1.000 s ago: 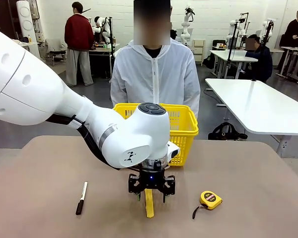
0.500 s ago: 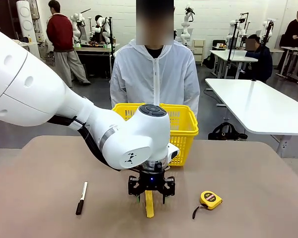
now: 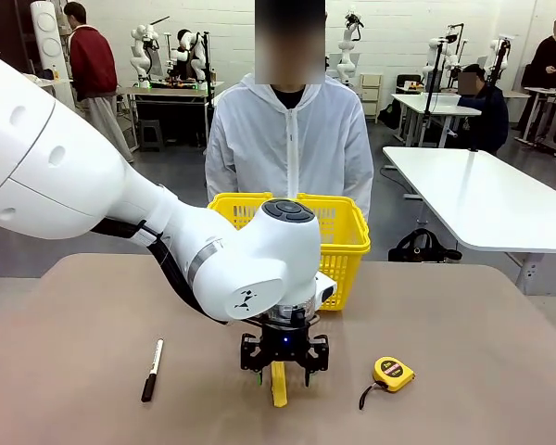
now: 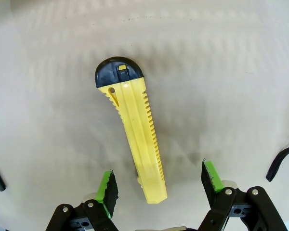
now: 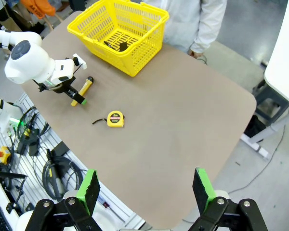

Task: Place the items the person wants into the basket.
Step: Pick up the item the person points to and place it in the Market Basket.

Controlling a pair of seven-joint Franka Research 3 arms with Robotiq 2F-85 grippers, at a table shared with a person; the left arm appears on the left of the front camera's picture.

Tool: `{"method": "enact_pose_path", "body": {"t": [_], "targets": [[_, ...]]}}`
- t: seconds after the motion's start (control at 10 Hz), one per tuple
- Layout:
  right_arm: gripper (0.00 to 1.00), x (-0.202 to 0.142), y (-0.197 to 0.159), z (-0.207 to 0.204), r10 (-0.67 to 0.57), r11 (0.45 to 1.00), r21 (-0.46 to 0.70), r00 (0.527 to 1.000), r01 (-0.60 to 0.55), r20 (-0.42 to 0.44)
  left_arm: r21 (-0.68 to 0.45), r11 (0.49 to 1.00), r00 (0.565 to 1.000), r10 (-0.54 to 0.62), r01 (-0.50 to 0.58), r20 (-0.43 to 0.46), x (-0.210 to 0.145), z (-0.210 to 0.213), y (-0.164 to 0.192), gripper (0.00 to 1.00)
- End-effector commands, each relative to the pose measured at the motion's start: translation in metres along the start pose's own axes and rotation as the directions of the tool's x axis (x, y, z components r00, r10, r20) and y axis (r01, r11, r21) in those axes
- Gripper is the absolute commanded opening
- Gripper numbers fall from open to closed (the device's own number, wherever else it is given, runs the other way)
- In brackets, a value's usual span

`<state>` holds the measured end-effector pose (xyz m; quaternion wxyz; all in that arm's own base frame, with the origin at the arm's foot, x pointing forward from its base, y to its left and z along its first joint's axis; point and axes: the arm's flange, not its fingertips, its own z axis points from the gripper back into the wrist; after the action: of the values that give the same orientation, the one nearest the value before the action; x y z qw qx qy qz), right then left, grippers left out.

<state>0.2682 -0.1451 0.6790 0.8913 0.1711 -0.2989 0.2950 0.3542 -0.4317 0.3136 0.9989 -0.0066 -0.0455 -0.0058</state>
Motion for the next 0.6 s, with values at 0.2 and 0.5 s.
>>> {"method": "enact_pose_path", "body": {"t": [0.2,0.5], "targets": [[1.0,0.0,-0.0007,-0.0018,0.01,1.0,0.018,1.0,-0.01,0.009,0.009,0.998,0.998,0.06,-0.06,-0.006,-0.0039,-0.0089,-0.0016,0.91],[1.0,0.0,-0.0007,-0.0018,0.01,1.0,0.018,1.0,-0.01,0.009,0.014,0.998,0.998,0.06,-0.06,0.007,-0.0028,-0.0094,-0.0008,0.33]]}}
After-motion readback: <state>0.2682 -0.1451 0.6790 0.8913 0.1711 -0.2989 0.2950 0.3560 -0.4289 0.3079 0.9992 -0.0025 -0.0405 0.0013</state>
